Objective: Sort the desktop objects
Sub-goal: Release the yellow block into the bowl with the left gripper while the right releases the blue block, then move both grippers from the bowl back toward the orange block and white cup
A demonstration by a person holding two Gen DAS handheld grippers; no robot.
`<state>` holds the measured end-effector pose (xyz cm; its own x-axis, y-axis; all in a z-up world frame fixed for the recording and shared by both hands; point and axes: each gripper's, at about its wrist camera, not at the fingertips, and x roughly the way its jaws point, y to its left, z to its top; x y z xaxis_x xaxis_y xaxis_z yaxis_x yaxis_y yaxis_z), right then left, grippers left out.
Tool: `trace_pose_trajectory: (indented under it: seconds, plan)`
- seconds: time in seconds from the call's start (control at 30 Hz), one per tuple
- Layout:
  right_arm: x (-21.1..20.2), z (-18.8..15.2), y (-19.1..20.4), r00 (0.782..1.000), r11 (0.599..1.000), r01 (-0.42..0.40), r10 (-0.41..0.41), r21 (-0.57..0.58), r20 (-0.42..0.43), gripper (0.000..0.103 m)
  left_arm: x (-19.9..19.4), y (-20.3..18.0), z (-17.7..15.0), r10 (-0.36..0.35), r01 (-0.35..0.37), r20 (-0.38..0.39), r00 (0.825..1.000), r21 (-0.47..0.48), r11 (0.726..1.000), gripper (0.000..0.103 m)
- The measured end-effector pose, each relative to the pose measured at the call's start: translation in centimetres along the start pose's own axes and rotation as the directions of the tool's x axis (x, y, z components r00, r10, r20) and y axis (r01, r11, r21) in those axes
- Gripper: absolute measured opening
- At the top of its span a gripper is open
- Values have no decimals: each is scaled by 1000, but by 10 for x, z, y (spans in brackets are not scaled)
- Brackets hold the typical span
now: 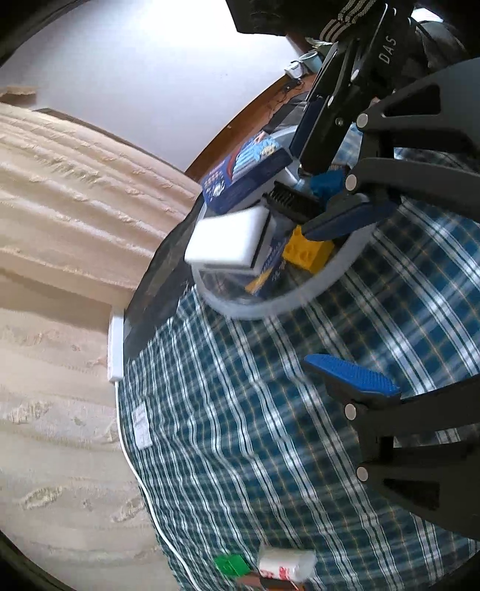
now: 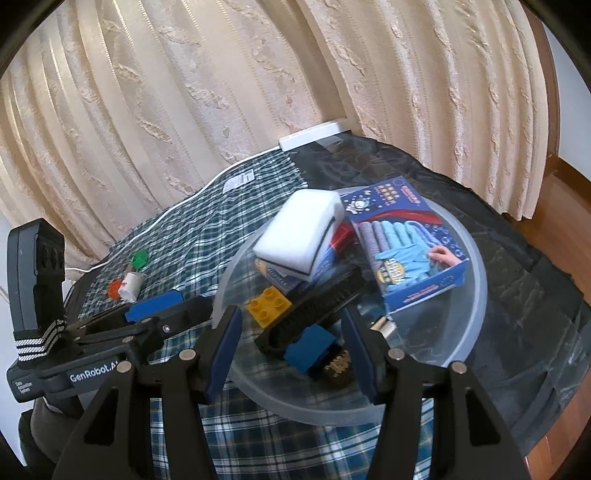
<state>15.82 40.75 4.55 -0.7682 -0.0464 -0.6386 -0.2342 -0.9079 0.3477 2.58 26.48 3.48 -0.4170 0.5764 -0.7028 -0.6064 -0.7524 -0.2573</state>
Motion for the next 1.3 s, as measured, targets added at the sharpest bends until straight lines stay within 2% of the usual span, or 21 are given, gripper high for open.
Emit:
trace_pose_trajectory:
  seconds: [0.43, 0.73, 0.93, 1.03, 1.3]
  plan:
    - [11, -3, 38, 999, 997, -43, 42, -59, -27, 60, -22, 48, -2, 82, -79, 38, 996, -77, 994, 67]
    - [26, -6, 70, 995, 991, -81, 74, -111, -68, 60, -45, 96, -3, 154, -141, 71, 985, -156, 978, 67]
    - [35, -10, 87, 991, 985, -105, 93, -134, -96, 60, -60, 137, -6, 222, -199, 81, 972, -224, 954, 67]
    - [38, -12, 96, 989, 982, -116, 101, -150, -106, 64, -66, 154, -8, 248, -220, 83, 965, -256, 941, 67]
    - [47, -15, 113, 984, 976, -139, 118, -168, -131, 65, -77, 200, -13, 337, -297, 68, 939, -337, 894, 67]
